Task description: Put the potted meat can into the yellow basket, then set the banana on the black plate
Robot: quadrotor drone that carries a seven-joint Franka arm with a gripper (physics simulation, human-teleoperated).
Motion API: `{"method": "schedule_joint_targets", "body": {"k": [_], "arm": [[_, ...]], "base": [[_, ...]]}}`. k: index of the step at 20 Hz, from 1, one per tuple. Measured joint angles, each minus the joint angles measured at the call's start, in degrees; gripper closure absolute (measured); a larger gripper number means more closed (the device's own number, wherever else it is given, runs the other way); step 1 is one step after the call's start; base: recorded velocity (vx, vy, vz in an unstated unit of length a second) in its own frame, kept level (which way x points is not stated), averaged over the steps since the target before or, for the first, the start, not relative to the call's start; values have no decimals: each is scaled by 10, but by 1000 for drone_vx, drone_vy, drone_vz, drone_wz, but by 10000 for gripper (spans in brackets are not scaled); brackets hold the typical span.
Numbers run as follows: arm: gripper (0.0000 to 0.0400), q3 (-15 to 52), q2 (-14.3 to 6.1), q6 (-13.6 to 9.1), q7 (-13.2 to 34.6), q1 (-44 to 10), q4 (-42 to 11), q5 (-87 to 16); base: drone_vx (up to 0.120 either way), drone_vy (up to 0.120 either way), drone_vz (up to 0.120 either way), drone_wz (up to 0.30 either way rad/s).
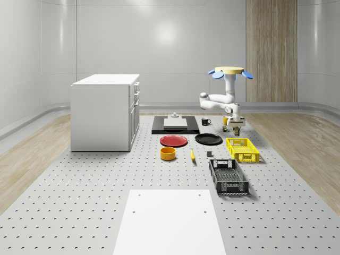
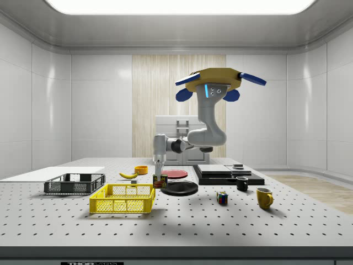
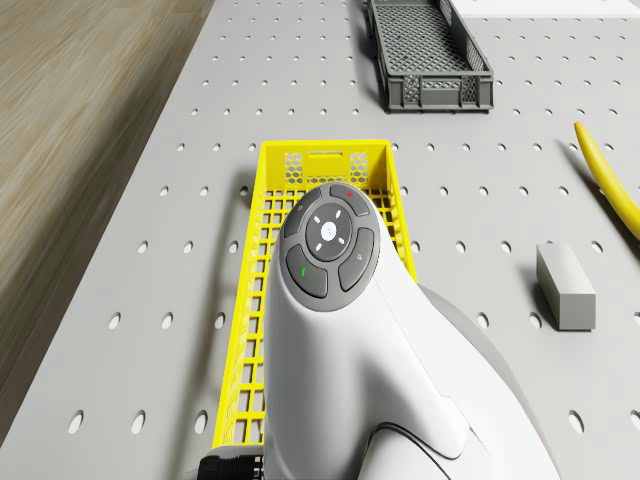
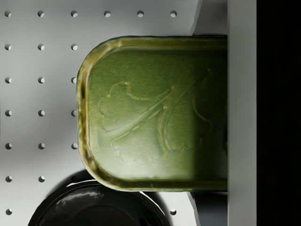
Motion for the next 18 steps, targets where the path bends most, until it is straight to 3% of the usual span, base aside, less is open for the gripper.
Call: {"method": "schedule_joint_targets", "body": {"k": [18], "arm": [[115,1,-8,7,1,-2,0,3]], "base": [[120,0,0,0]]}}
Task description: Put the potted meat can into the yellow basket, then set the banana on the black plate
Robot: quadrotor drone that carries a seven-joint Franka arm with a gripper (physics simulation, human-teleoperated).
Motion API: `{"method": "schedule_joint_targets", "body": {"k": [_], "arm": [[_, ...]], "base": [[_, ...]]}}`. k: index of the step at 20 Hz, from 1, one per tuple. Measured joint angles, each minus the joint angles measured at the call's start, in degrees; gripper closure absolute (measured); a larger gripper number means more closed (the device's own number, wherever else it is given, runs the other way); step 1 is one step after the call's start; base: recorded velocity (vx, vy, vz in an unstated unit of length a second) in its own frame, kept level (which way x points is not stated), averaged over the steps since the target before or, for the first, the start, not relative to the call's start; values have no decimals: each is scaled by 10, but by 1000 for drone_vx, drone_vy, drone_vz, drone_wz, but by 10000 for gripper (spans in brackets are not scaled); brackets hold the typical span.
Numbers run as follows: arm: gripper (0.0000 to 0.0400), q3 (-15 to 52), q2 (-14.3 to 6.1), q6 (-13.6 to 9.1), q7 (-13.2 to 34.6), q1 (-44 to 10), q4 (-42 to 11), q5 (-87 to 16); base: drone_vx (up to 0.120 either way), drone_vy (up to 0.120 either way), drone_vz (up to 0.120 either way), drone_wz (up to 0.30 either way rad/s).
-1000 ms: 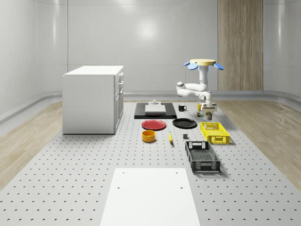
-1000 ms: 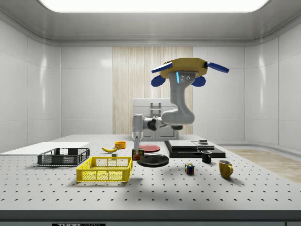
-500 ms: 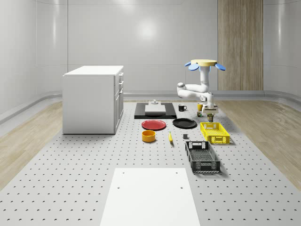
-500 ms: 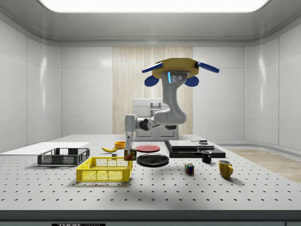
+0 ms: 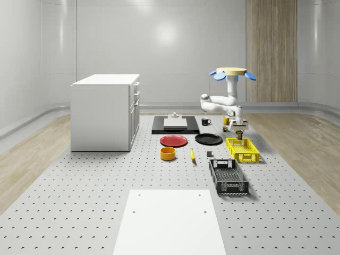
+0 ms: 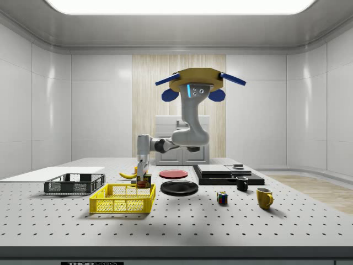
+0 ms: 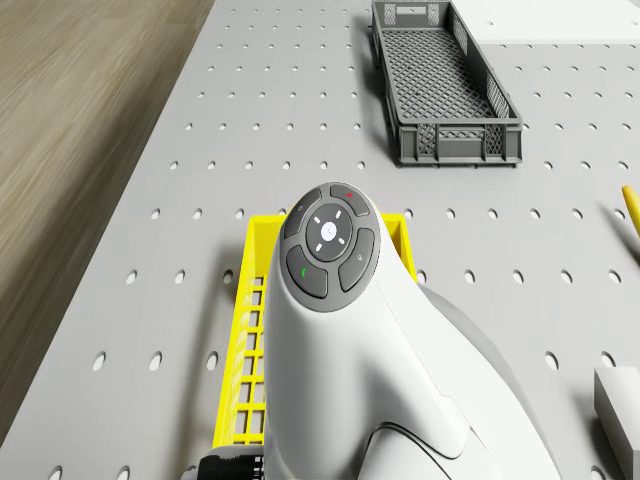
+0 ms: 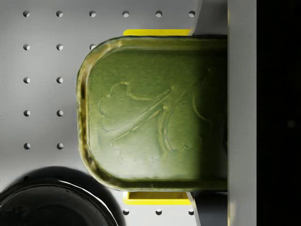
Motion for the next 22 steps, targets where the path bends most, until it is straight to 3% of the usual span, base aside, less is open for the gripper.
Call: {"method": "schedule_joint_targets", "body": {"k": [7,13,16,22], "arm": [[115,0,-3,2,0,-1,0,1],[115,1,-4,4,1,-1,0,2],[115,1,-5,5,1,-1,0,2],[115,-1,-7,7,1,-2,1,1]], "base": [[120,0,0,0],[120,0,-113,0],[120,-93,-40,0],[13,0,-53,0]]}}
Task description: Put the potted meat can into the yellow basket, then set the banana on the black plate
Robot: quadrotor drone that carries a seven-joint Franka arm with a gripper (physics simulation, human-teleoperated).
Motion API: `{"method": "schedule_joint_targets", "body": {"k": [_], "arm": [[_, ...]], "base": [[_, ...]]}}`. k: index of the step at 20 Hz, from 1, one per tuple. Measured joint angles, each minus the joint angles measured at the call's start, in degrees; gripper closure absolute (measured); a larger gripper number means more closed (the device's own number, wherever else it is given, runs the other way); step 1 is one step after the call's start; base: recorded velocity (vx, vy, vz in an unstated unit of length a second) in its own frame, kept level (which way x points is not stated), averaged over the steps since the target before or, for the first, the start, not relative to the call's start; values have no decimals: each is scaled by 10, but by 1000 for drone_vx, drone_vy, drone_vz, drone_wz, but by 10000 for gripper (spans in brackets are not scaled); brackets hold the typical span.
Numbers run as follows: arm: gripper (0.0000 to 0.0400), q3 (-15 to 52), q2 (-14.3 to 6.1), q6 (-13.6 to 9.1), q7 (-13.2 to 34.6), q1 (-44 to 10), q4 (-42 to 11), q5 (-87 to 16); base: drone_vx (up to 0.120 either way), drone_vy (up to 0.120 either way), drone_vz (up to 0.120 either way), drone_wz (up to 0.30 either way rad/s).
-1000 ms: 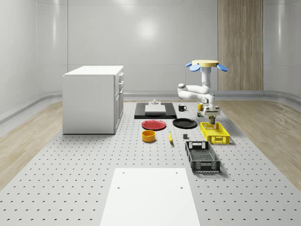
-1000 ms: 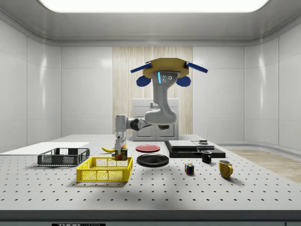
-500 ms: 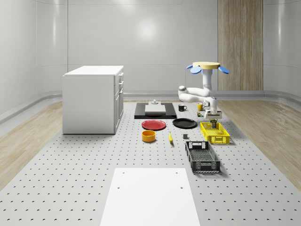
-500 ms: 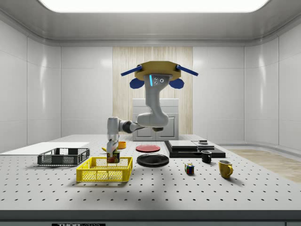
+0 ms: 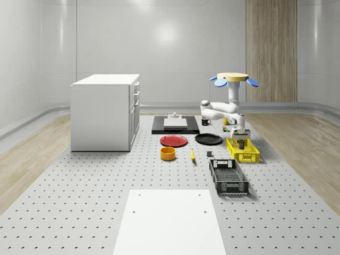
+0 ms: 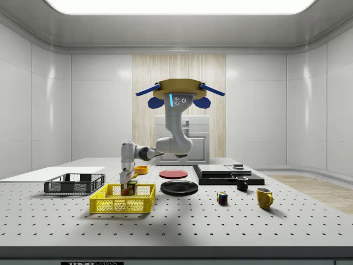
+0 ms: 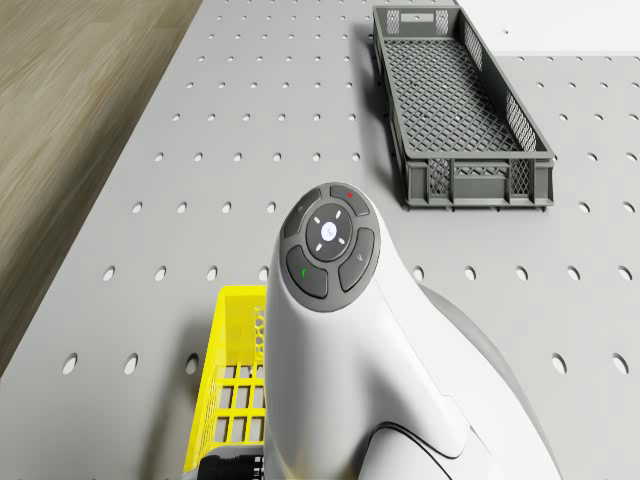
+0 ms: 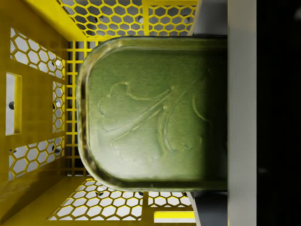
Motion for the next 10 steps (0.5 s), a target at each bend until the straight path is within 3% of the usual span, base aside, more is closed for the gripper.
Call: {"method": "schedule_joint_targets", "body": {"k": [8,10], "arm": [[115,-50,-3,19,0,-7,11,-46],[67,-58,-3,22,0,-8,13,-54]], "base": [[0,0,0,0],[0,0,0,0]]}}
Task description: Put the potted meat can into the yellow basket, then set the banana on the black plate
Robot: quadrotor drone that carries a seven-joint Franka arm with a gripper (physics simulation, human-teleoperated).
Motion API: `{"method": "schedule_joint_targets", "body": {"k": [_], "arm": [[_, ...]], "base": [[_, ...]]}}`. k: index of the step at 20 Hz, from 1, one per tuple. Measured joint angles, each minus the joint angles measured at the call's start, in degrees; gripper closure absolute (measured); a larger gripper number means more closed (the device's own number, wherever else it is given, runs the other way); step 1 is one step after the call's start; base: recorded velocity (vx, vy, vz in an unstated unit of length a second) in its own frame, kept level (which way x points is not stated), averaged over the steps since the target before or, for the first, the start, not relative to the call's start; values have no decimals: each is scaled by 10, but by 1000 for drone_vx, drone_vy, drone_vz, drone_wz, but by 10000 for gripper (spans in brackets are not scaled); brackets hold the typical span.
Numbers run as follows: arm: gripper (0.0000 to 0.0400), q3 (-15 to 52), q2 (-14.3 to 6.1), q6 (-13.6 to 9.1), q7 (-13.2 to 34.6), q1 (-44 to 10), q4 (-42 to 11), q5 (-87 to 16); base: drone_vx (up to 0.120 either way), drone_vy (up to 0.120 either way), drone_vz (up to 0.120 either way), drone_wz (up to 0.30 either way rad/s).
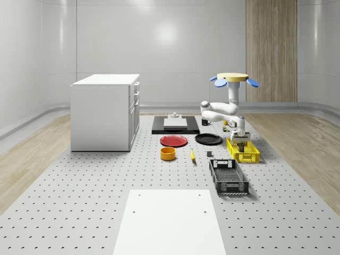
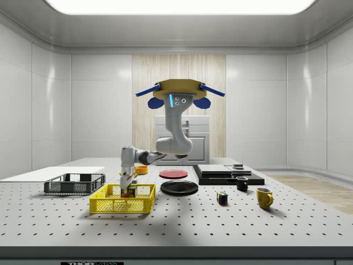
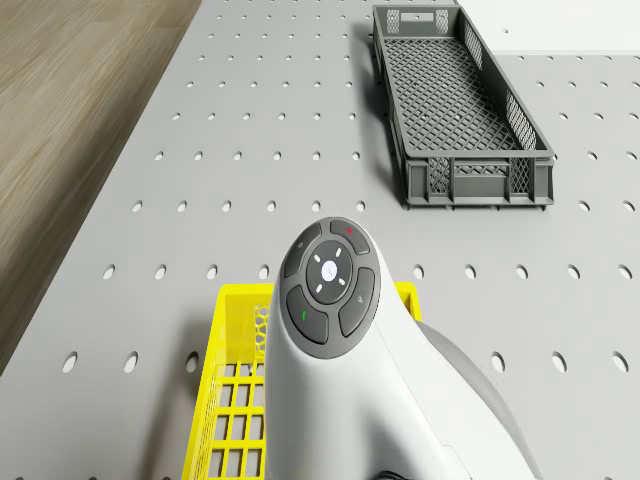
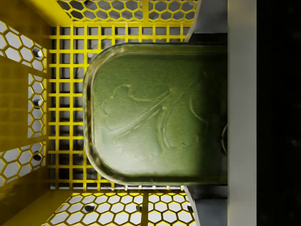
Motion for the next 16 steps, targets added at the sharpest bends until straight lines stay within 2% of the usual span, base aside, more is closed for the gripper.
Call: {"method": "schedule_joint_targets", "body": {"k": [2,6,16], "arm": [[38,0,0,0,0,0,0,1],[14,1,1,0,-1,1,0,3],[1,2,2,-1,-1,1,0,4]], "base": [[0,0,80,0],[10,0,120,0],[120,-120,120,0]]}}
